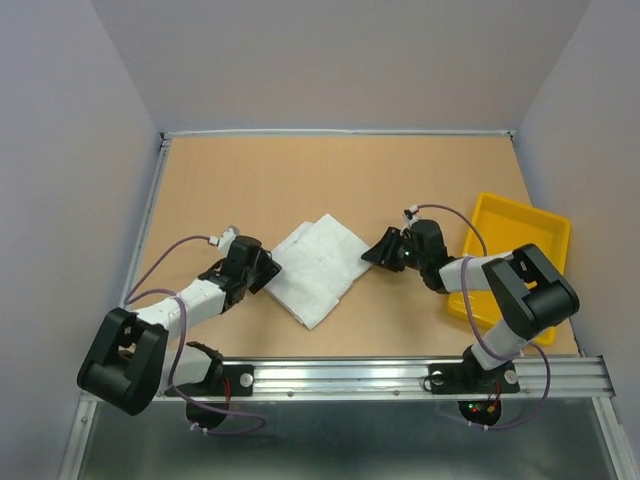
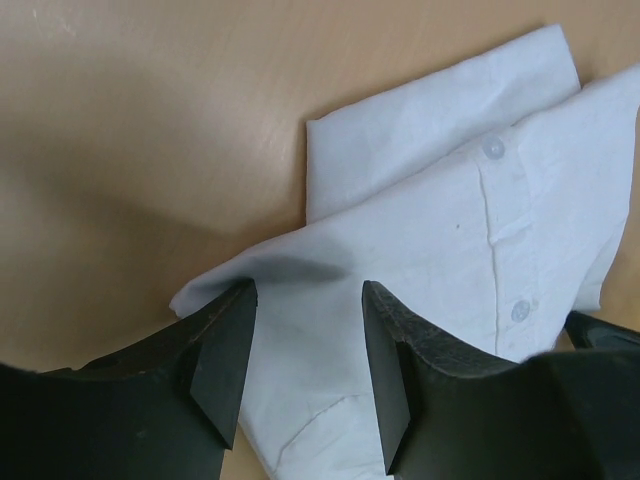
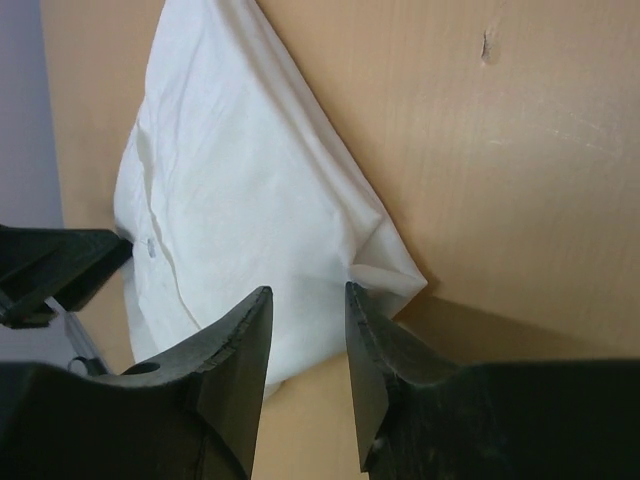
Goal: Fold and stack the long sleeve shirts
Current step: Fold the shirt
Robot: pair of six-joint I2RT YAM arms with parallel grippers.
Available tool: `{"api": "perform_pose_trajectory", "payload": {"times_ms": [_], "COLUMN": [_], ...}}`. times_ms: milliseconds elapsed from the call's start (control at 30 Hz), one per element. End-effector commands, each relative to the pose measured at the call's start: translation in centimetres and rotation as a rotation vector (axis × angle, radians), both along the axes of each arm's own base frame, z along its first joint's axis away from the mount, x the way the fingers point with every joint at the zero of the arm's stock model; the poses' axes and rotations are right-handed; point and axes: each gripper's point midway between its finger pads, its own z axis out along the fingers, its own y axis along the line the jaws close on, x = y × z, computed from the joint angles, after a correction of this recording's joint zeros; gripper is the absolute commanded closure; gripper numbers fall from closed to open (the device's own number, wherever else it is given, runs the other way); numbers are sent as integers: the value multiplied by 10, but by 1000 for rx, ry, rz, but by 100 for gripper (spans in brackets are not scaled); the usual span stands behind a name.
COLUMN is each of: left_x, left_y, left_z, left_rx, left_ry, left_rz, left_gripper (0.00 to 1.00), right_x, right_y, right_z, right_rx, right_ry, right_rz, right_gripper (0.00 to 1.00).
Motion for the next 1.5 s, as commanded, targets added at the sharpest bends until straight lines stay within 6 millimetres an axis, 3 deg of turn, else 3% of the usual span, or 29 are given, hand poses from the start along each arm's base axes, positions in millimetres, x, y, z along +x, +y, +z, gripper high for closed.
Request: {"api": "perform_pose_trajectory", "payload": {"times_ms": [0,67,100,133,233,333,400,433,500,600,733,867,933,967,1000,1233,1467], "left_x": [29,46,49,58,75,93,94,97,96,87,61,44,37,34,32,18,10], "left_y": [-4,-22,-27,-32,-37,-27,-23,-15,-8,8,30,48,58,61,63,65,64], "left_z": [15,25,24,36,57,76,81,86,90,94,75,68,63,63,62,58,59], "left_rx": [61,48,45,31,19,33,30,37,36,12,-9,2,27,32,34,20,12], "left_ry": [-65,-93,-89,-116,-176,-210,-197,-195,-191,-180,-111,-94,-73,-70,-65,-68,-63], "left_rz": [-72,-157,-175,-181,-183,-166,-176,-158,-148,-123,-102,-87,-79,-75,-72,-80,-88], "left_gripper": [41,39,37,35,29,20,5,2,1,1,1,1,1,1,1,1,1], "right_x": [7,16,10,17,8,-10,-30,-42,-59,-86,-119,-137,-143,-144,-145,-141,-136], "right_y": [-12,-11,-16,-16,-15,2,28,46,63,89,115,134,140,143,144,149,156], "right_z": [22,51,49,63,79,90,97,104,103,96,72,64,44,48,37,12,-7], "right_rx": [-150,-201,-271,-306,-422,-515,-563,-582,-618,-710,-875,-972,-1049,-1054,-1089,-1233,-1269], "right_ry": [-124,-208,-215,-255,-330,-392,-452,-497,-534,-588,-660,-742,-758,-771,-773,-814,-852], "right_rz": [65,86,132,130,211,318,421,463,539,651,794,858,912,903,928,959,983], "right_gripper": [58,52,47,36,24,21,21,21,21,21,20,20,20,20,20,24,31]}}
